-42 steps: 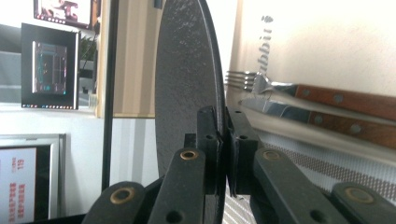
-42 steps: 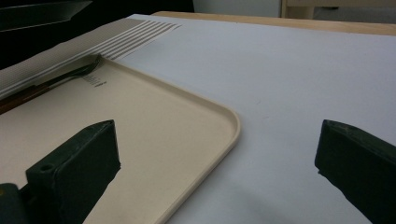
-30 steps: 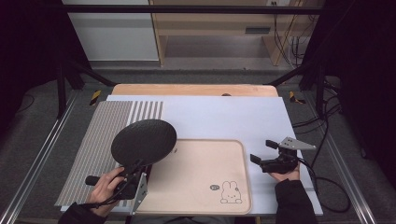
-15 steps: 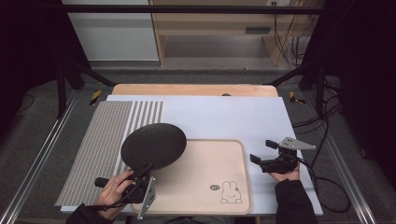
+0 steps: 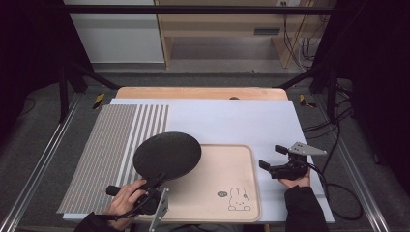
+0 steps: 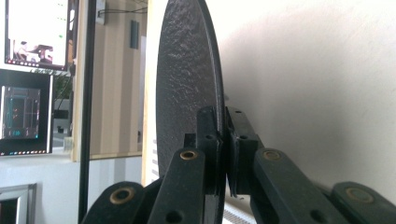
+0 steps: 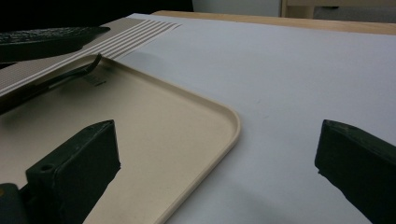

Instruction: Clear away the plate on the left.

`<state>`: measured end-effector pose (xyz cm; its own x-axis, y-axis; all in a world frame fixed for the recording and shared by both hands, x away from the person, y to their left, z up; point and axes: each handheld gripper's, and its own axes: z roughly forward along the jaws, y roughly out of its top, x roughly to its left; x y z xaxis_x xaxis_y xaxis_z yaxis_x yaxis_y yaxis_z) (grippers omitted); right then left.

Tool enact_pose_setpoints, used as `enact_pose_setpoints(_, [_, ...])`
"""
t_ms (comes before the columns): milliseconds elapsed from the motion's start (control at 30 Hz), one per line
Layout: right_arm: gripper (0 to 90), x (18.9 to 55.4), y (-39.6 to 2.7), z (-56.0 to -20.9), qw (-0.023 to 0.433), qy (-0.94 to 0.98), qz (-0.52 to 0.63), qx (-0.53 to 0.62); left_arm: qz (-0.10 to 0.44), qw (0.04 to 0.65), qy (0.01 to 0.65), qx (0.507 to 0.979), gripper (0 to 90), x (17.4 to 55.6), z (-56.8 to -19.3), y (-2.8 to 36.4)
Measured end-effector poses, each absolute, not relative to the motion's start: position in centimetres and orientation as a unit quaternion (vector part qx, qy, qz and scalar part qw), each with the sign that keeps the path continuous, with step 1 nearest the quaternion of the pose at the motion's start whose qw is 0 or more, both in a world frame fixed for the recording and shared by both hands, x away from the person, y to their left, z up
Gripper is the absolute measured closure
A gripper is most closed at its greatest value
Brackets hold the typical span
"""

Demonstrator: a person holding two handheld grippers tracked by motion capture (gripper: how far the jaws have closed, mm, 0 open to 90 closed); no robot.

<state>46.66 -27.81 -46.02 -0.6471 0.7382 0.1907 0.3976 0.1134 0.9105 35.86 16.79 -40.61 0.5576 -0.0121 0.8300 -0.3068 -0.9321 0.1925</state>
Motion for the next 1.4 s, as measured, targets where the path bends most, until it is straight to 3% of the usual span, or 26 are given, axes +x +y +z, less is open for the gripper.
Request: enact_pose_setpoints(1400, [0.1,46.6,-27.9,-46.0,0.159,0.729,0.542,0.388,0.41,0.18,-0.142,0.883,85.3,34.8,-42.3,12.2])
